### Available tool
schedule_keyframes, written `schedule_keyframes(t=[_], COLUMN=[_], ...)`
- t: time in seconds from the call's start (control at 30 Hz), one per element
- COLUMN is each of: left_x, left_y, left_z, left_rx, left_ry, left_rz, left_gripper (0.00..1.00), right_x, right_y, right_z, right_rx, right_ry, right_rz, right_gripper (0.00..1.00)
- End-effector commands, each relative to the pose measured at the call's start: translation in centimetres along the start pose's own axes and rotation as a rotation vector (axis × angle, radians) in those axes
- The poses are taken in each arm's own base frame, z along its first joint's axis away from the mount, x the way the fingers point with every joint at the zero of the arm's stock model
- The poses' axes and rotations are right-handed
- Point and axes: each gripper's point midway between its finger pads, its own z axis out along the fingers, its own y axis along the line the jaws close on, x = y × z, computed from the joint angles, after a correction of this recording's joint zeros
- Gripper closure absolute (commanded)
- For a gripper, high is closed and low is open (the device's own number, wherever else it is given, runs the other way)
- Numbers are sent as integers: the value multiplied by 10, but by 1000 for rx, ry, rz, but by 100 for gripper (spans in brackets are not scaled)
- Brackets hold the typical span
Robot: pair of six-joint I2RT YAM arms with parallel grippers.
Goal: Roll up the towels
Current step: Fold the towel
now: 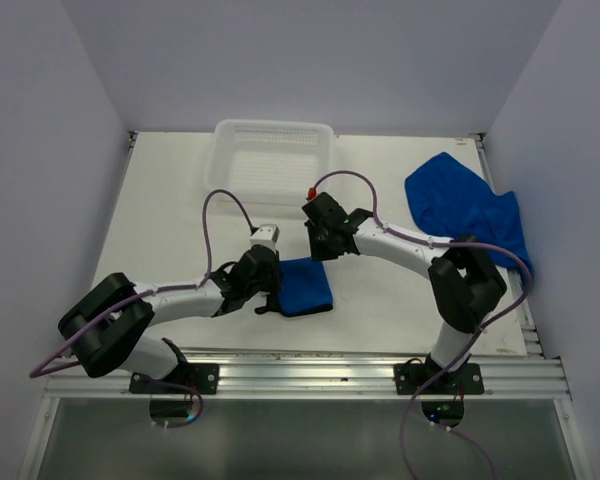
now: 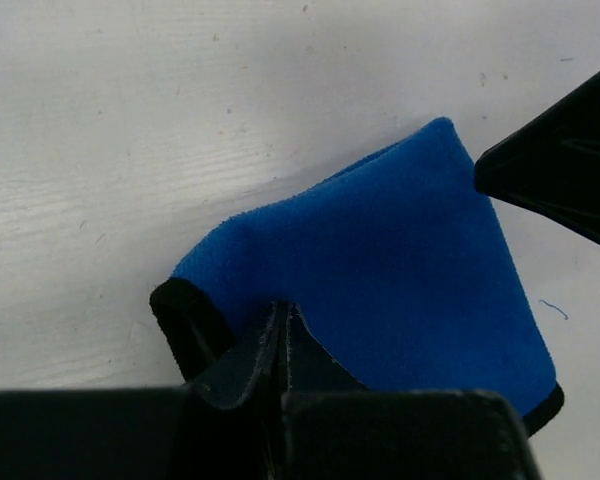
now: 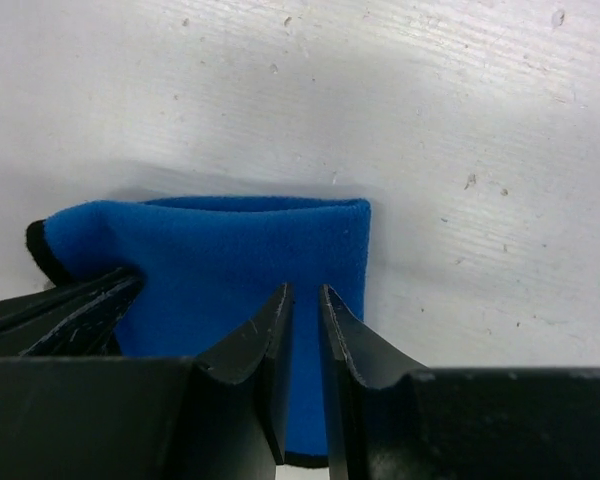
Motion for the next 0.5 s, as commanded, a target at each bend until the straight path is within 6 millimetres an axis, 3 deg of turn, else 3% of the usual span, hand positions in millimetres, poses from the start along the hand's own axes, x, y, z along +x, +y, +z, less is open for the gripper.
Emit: schedule_keyframes(t=[0.0,0.17,0.27,0.37,0.47], left_x=[-3,7,11,11,9], left_y=[4,13,15,13,10], left_z=[3,1,-1,-3,-4], left_rx=[-10,-28,-27,-11,4], left_ry=[-39,-24,-14,-16,-20], left_rz=[29,43,42,37,34], left_gripper=[100,100,100,100,100], right_x=[-3,21,26,24,8], right_y=[8,-3,-6,-8,-2], right_z=[15,45,52,51,36], right_rx=[-33,8,20,28,18], right_ry=[3,67,87,84,44], right_rz=[-7,-10,-14,-17,-26], right_gripper=[80,80,80,80,79])
